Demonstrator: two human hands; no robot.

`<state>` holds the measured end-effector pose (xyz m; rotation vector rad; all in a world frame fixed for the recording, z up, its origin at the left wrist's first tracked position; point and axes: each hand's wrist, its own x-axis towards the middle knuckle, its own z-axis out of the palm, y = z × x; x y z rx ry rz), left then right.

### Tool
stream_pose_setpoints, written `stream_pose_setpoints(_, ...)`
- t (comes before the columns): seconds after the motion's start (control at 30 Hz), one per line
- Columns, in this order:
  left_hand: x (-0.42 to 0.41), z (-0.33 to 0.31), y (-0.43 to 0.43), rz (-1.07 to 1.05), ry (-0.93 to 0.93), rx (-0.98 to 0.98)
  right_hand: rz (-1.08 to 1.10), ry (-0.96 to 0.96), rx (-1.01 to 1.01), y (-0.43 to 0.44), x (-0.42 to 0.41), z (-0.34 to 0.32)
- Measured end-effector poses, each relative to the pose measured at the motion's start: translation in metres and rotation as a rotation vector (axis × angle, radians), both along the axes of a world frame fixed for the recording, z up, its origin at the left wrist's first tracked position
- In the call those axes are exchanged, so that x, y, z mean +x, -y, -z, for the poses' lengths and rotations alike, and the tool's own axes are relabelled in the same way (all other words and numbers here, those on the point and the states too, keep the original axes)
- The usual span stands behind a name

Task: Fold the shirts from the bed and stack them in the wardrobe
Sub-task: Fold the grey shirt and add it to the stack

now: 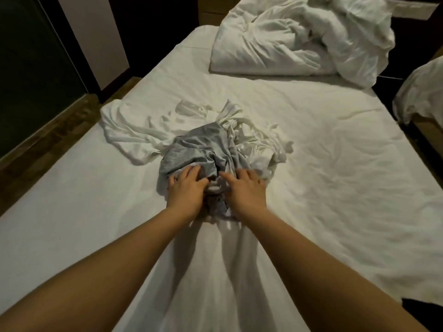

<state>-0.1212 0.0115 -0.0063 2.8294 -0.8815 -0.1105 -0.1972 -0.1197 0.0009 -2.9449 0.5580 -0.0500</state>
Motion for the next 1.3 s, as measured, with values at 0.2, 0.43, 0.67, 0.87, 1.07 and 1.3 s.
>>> stream_pose_setpoints(0.2, -0.034, -0.008, 0.001, 0.073, -0.001, -0.060, -0.027, -0.018, 0.062, -0.004, -0.008, 0.010)
stream_pose_setpoints(0.43, -0.091, -0.047, -0.036, 0.151, -0.092, -0.327, -0.010, 0.094, 0.757, -0.022, -0.096, -0.043)
stream_pose_setpoints(0.67, -0.138, -0.189, -0.026, 0.130, 0.081, -0.891, -0.055, 0.733, 1.078, -0.028, -0.130, -0.176)
stream_pose_setpoints(0.87, -0.173, -0.302, -0.028, 0.189, 0.116, -1.163, -0.177, 0.314, 0.772, -0.049, -0.179, -0.206)
stream_pose_setpoints(1.07, -0.187, -0.368, -0.062, 0.079, 0.074, -1.161, 0.040, 0.783, 0.711, -0.057, -0.211, -0.280)
stream_pose_setpoints(1.3, -0.189, -0.364, -0.109, -0.036, 0.034, -1.053, 0.094, 0.879, 0.459, -0.053, -0.244, -0.346)
